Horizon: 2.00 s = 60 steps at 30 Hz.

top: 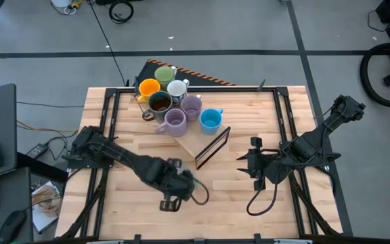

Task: Place coffee mugs
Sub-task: Put the green mug on the shelf

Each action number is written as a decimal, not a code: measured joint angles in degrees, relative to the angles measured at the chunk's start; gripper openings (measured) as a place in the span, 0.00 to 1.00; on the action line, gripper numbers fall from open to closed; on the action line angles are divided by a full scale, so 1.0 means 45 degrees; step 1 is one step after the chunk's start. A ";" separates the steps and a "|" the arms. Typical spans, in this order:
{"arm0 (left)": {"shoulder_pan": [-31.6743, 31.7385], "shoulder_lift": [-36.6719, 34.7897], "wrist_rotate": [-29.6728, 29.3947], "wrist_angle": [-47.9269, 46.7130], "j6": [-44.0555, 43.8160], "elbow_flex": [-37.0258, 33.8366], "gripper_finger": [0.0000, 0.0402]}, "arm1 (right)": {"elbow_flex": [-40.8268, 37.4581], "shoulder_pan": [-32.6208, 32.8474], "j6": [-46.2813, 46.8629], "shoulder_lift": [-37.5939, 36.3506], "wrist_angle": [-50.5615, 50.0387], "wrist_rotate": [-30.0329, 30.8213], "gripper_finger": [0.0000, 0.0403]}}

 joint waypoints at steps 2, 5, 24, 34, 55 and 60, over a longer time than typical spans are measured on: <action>0.0242 0.0001 0.0557 -0.0586 -0.1473 0.0485 0.07 | 0.0000 0.0000 -0.0003 0.0000 -0.0092 0.0001 0.41; 0.0714 -0.0003 0.1328 -0.1516 -0.3374 0.1243 0.07 | 0.0000 0.0000 -0.0005 0.0000 -0.0191 0.0003 0.41; 0.3350 0.0000 0.1969 -0.4715 -0.6351 0.4881 0.08 | 0.0001 0.0000 -0.0340 0.0000 -0.0180 0.0306 0.41; 0.3743 0.0005 0.1953 -0.4794 -0.6413 0.6085 0.07 | 0.0002 0.0000 -0.0345 0.0000 -0.0170 0.0340 0.41; 0.4436 0.0000 0.0389 -0.4877 -0.5208 0.6334 0.07 | 0.0005 -0.0049 -0.1640 0.0000 0.1020 0.0865 0.41; 0.4868 0.0328 0.0507 -0.4839 -0.5011 0.6220 0.07 | 0.0005 -0.0049 -0.1579 0.0000 0.1024 0.0860 0.41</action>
